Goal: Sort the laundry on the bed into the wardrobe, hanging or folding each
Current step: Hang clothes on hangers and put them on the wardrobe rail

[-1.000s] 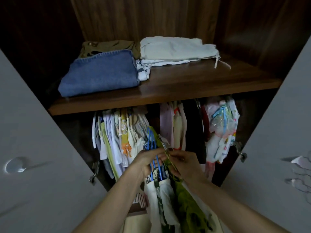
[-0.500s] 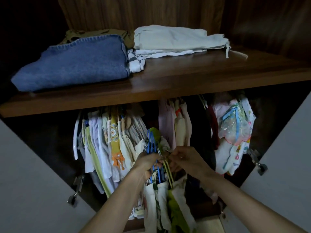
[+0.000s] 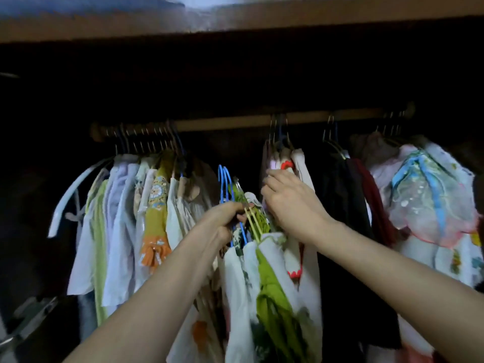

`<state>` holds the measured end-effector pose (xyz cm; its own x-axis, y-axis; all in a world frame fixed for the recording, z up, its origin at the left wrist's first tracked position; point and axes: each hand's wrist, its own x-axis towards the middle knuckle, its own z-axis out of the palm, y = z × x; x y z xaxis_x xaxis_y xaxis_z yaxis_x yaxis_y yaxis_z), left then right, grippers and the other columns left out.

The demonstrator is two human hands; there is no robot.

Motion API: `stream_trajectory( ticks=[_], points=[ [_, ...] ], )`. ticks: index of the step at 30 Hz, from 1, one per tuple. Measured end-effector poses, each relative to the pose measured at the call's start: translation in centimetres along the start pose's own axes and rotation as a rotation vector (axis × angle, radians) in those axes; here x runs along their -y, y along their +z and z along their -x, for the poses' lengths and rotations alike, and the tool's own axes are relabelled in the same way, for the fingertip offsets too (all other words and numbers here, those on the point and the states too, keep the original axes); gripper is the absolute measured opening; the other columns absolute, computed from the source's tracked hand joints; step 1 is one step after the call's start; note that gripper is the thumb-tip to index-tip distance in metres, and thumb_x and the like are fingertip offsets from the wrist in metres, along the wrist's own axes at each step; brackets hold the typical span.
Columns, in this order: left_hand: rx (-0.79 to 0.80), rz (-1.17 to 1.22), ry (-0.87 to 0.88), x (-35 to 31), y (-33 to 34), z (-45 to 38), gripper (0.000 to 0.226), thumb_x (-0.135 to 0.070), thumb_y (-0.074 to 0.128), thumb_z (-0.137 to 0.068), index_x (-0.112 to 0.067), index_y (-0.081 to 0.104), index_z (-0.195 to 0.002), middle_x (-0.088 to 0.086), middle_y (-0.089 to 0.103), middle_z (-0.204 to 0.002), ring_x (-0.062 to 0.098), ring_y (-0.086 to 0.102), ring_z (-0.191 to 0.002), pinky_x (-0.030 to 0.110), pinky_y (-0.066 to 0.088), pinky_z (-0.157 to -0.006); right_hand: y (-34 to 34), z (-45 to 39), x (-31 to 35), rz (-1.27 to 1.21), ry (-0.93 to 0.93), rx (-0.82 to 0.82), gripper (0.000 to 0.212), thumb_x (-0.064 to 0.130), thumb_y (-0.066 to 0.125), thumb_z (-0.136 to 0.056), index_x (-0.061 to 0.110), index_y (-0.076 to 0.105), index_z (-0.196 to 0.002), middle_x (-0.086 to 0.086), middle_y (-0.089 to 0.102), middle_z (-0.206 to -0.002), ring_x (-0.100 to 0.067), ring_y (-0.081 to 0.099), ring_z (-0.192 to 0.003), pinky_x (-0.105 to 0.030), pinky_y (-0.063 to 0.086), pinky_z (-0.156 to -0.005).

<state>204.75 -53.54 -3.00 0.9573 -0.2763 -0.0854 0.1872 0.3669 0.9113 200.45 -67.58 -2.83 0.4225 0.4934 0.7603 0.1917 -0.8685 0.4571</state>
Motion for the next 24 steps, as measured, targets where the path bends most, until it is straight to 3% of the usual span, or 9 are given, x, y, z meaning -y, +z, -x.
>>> stream_trajectory(
  ticks=[4, 6, 9, 13, 16, 19, 24],
  points=[
    [0.050, -0.085, 0.113, 0.7, 0.1, -1.2, 0.034, 0.008, 0.036, -0.097, -0.004, 0.044, -0.066, 0.004, 0.040, -0.047, 0.002, 0.027, -0.021, 0.011, 0.023, -0.026, 3.6, 0.6, -0.2, 0.334, -0.106, 0.327, 0.040, 0.015, 0.032, -0.065, 0.008, 0.070, -0.054, -0.011, 0.067, -0.060, -0.030, 0.069, -0.072, -0.037, 0.057, -0.083],
    [0.047, -0.150, 0.155, 1.0, -0.5, -1.8, 0.033, 0.006, 0.040, -0.097, -0.003, 0.046, -0.066, 0.003, 0.035, -0.061, 0.002, 0.027, -0.022, 0.010, 0.022, -0.027, 4.0, 0.6, 0.0, 0.420, -0.119, 0.340, 0.040, 0.016, 0.033, -0.069, 0.012, 0.071, -0.059, -0.006, 0.067, -0.062, -0.025, 0.066, -0.068, -0.033, 0.055, -0.082],
    [0.036, -0.209, 0.199, 1.0, -1.3, -2.4, 0.031, 0.006, 0.040, -0.097, -0.001, 0.048, -0.068, 0.005, 0.038, -0.067, 0.003, 0.028, -0.021, 0.011, 0.022, -0.027, 4.1, -0.3, -0.7, 0.508, -0.169, 0.432, 0.034, 0.013, 0.034, -0.093, 0.007, 0.063, -0.110, -0.012, 0.064, -0.111, -0.029, 0.057, -0.106, -0.037, 0.039, -0.095],
    [0.032, -0.193, 0.214, 0.3, -1.8, -3.7, 0.029, 0.007, 0.040, -0.096, 0.001, 0.050, -0.070, 0.006, 0.041, -0.066, 0.004, 0.028, -0.021, 0.012, 0.022, -0.027, 5.3, -2.0, -1.9, 0.665, -0.179, 0.582, 0.042, 0.020, 0.028, -0.102, 0.007, 0.043, -0.139, -0.020, 0.036, -0.148, -0.035, 0.028, -0.139, -0.042, 0.020, -0.112],
    [0.027, -0.159, 0.195, -0.5, -1.9, -5.2, 0.028, 0.007, 0.039, -0.096, 0.002, 0.051, -0.072, 0.007, 0.046, -0.063, 0.004, 0.029, -0.022, 0.010, 0.023, -0.027, 8.0, -3.0, -2.3, 0.753, -0.011, 0.714, 0.045, 0.030, 0.029, -0.102, 0.018, 0.038, -0.145, -0.014, 0.036, -0.150, -0.034, 0.026, -0.141, -0.046, 0.009, -0.118],
    [0.028, -0.133, 0.176, -1.0, -1.5, -6.7, 0.027, 0.005, 0.041, -0.095, 0.000, 0.048, -0.069, 0.004, 0.044, -0.052, 0.004, 0.028, -0.022, 0.011, 0.023, -0.028, 10.2, -3.0, -3.0, 0.810, 0.030, 0.785, 0.045, 0.031, 0.033, -0.101, 0.020, 0.041, -0.144, -0.011, 0.040, -0.149, -0.034, 0.029, -0.139, -0.050, 0.011, -0.117],
    [0.050, -0.128, 0.151, -0.9, 0.0, -8.6, 0.033, 0.005, 0.041, -0.095, -0.001, 0.047, -0.063, 0.002, 0.041, -0.043, 0.004, 0.026, -0.022, 0.011, 0.023, -0.027, 10.8, 0.3, -7.5, 0.677, 0.091, 0.601, 0.047, 0.041, 0.040, -0.094, 0.015, 0.060, -0.127, -0.010, 0.058, -0.127, -0.031, 0.043, -0.124, -0.046, 0.015, -0.115]
  ],
)
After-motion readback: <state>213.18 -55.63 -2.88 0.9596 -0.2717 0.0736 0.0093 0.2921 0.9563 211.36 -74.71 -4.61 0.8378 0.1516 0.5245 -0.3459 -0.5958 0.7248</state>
